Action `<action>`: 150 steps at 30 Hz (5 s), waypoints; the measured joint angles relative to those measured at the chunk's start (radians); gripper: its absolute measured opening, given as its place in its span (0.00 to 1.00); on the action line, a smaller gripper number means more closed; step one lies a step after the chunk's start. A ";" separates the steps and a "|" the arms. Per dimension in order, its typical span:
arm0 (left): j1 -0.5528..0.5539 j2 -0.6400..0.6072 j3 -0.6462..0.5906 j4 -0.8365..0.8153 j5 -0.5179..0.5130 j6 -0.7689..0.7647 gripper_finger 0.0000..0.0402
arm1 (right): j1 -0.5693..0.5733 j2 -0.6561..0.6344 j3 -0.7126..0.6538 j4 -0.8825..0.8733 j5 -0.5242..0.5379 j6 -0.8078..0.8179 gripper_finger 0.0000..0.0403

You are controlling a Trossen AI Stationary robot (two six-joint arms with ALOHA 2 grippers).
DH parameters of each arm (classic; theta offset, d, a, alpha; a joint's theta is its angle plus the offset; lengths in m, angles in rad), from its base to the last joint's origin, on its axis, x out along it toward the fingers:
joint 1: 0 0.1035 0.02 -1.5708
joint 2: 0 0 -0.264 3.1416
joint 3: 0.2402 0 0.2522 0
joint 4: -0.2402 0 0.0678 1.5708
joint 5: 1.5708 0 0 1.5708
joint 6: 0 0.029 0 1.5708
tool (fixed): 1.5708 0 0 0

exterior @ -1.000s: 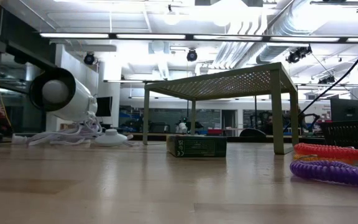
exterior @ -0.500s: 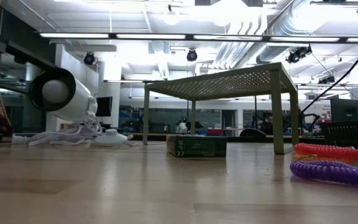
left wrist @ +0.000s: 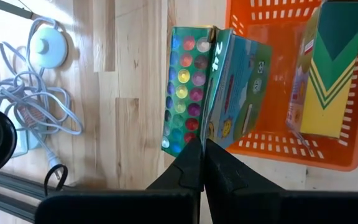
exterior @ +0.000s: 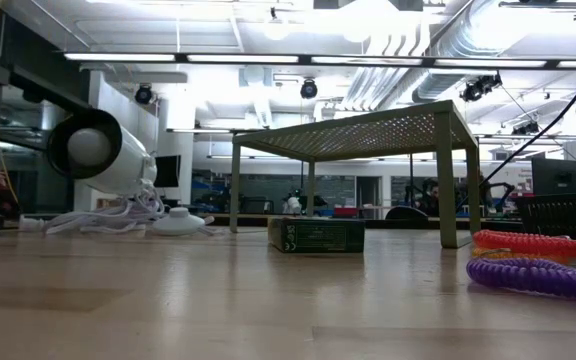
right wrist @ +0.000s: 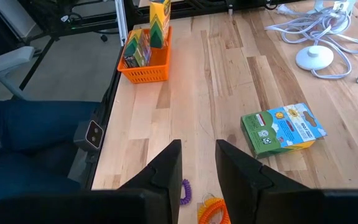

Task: Pick & Place Office Desk Supplies
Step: Put the left crayon box into the orange bin, then put the crayon box into the orange bin

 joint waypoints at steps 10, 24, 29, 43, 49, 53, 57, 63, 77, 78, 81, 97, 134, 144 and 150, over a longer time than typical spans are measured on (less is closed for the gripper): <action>0.000 0.047 0.001 0.021 0.019 -0.016 0.00 | 0.000 0.000 0.000 0.000 0.000 0.000 0.21; -0.005 0.070 0.000 0.113 0.062 -0.011 0.00 | 0.000 0.000 0.000 0.000 0.000 0.000 0.21; -0.006 0.088 0.000 0.126 0.067 -0.001 0.00 | 0.000 0.000 0.000 0.000 0.000 0.000 0.21; -0.006 0.116 -0.001 0.208 0.107 0.035 0.00 | 0.000 0.000 0.000 0.000 0.000 0.000 0.21; -0.006 0.116 -0.001 0.213 0.114 0.034 0.01 | 0.000 0.000 0.000 0.000 0.000 0.000 0.21; -0.006 0.115 -0.001 0.222 0.113 0.038 0.04 | 0.000 0.000 0.000 0.000 0.000 0.000 0.21; -0.006 0.115 -0.001 0.230 0.113 0.042 0.09 | 0.000 0.000 0.000 0.000 0.000 0.000 0.21; -0.006 0.115 -0.001 0.230 0.113 0.042 0.17 | 0.000 0.000 0.000 0.000 0.000 0.000 0.21; -0.006 0.115 -0.001 0.207 0.111 0.067 0.27 | 0.000 0.000 0.000 0.000 0.000 0.000 0.21; -0.006 0.115 -0.001 0.205 0.112 0.064 0.27 | 0.000 0.000 0.000 0.000 0.000 0.000 0.21; -0.006 0.115 -0.001 0.195 0.111 0.064 0.27 | 0.000 0.000 0.000 0.000 0.000 0.000 0.21; -0.006 0.112 0.017 0.162 0.104 0.086 0.27 | 0.000 0.000 0.000 0.000 0.000 0.000 0.21; 0.231 0.111 0.167 0.194 -0.046 0.700 0.27 | 0.000 0.000 0.000 0.000 0.000 0.000 0.21; 0.395 0.111 0.167 0.318 -0.043 0.956 0.27 | 0.000 0.000 0.000 0.000 0.000 0.000 0.21; 0.467 0.111 0.141 0.361 0.010 0.962 0.27 | 0.000 0.000 0.000 0.000 0.000 0.000 0.21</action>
